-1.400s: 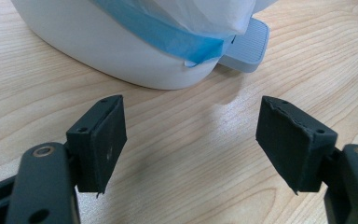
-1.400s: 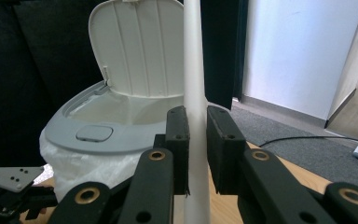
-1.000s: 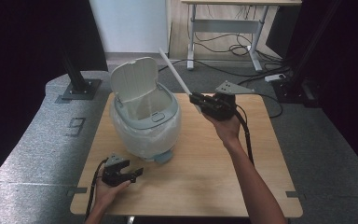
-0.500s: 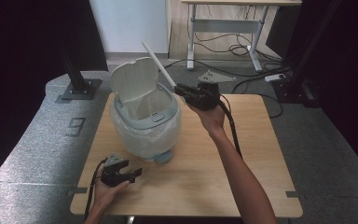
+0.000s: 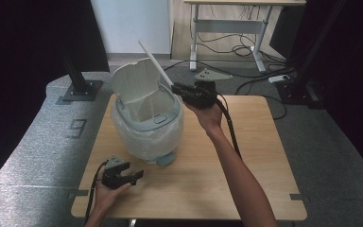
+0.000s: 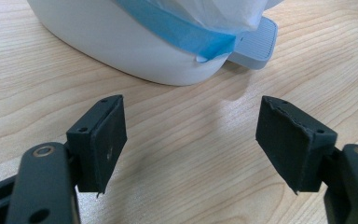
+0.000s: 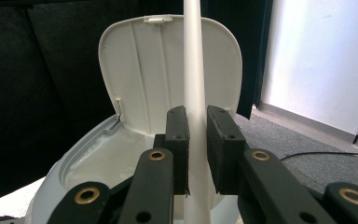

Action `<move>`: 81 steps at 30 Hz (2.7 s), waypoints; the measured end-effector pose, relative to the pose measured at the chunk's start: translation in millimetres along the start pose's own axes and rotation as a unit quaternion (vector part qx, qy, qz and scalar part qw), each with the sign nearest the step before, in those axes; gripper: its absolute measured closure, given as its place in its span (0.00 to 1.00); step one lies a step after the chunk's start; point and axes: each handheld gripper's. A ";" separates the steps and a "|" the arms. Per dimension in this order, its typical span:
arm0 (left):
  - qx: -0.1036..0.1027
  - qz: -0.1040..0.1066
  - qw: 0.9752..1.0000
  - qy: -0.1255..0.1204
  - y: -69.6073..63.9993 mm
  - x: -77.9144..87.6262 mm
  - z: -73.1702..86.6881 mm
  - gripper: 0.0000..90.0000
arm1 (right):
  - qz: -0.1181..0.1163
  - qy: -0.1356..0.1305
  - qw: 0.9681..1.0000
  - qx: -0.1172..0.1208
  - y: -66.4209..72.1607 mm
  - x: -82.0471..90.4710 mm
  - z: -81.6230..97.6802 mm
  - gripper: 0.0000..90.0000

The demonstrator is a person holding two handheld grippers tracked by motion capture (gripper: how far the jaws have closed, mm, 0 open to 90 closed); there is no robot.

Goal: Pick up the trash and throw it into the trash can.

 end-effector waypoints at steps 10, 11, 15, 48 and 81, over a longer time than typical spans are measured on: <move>0.002 -0.001 1.000 -0.002 1.4 1.1 -0.1 0.27 | -0.004 0.002 1.000 0.004 4.6 -11.3 -7.4 0.88; 0.002 -0.001 1.000 -0.002 1.5 1.2 -0.2 0.27 | -0.005 0.002 1.000 0.005 5.0 -13.5 -8.0 0.88; 0.001 -0.001 1.000 -0.002 1.9 1.7 0.0 0.27 | -0.009 0.003 1.000 0.006 8.1 -21.9 -10.5 0.88; 0.005 -0.003 1.000 -0.004 5.5 4.5 1.2 0.27 | -0.032 0.003 0.999 0.006 23.5 -55.6 -18.3 0.88; 0.004 -0.004 1.000 -0.005 4.7 4.6 1.4 0.27 | 0.023 0.037 0.999 0.024 16.2 -20.9 -3.7 0.33</move>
Point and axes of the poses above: each handheld gripper's, and its own axes: x roughly backward along the jaws, z roughly out of its underside, y roughly to its left, and after that the axes turned 1 degree about y, right-handed
